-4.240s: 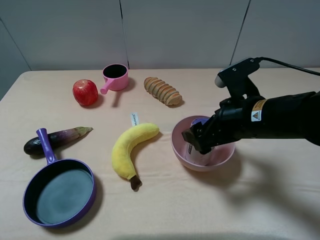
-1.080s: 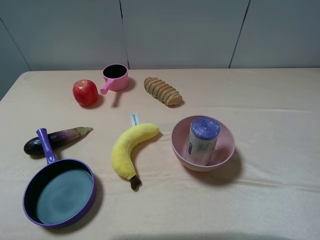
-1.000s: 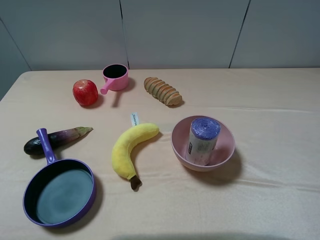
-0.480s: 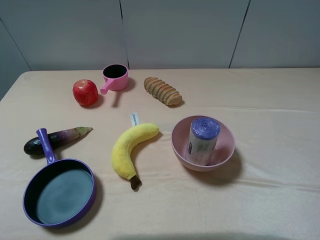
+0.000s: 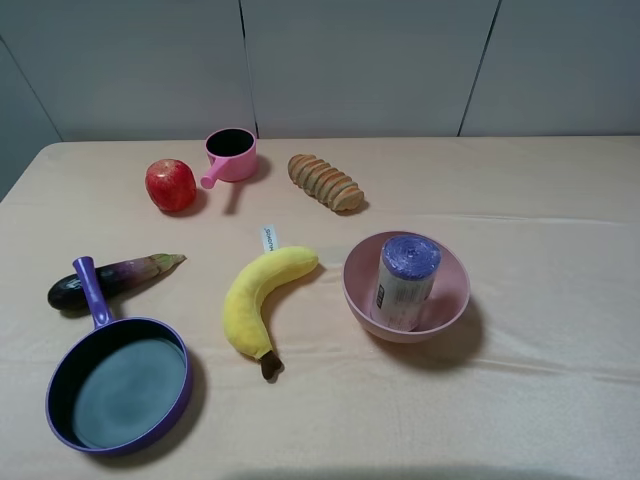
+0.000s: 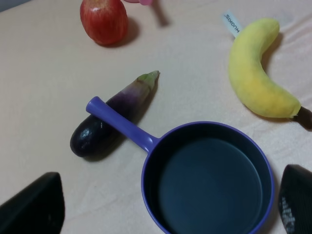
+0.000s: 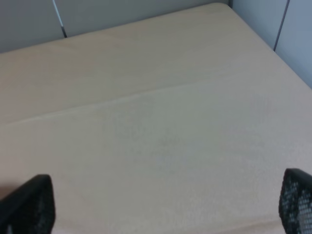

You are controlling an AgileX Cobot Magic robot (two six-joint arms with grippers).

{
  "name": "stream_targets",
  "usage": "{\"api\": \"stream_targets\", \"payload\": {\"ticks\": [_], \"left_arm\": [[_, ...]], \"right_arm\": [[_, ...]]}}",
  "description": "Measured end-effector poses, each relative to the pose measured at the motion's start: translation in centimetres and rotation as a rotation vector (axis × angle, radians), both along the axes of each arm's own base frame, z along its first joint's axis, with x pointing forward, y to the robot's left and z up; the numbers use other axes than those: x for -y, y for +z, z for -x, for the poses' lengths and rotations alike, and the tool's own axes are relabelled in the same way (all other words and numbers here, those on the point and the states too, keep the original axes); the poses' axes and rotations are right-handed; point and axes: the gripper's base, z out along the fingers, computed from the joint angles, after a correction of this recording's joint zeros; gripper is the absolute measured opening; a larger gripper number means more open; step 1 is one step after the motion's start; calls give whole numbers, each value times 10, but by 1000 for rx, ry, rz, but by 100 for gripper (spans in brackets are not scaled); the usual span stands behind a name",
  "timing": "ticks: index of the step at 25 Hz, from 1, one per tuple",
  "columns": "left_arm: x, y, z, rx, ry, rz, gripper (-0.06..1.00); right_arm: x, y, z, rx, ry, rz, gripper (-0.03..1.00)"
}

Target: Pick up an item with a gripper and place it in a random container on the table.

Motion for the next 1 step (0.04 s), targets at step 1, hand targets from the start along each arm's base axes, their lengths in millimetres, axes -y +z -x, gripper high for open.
{"api": "stream_targets", "payload": {"ticks": [1], "left_arm": [[0,0,0,0,0,0,88]], "right_arm": [[0,0,0,0,0,0,69]]}}
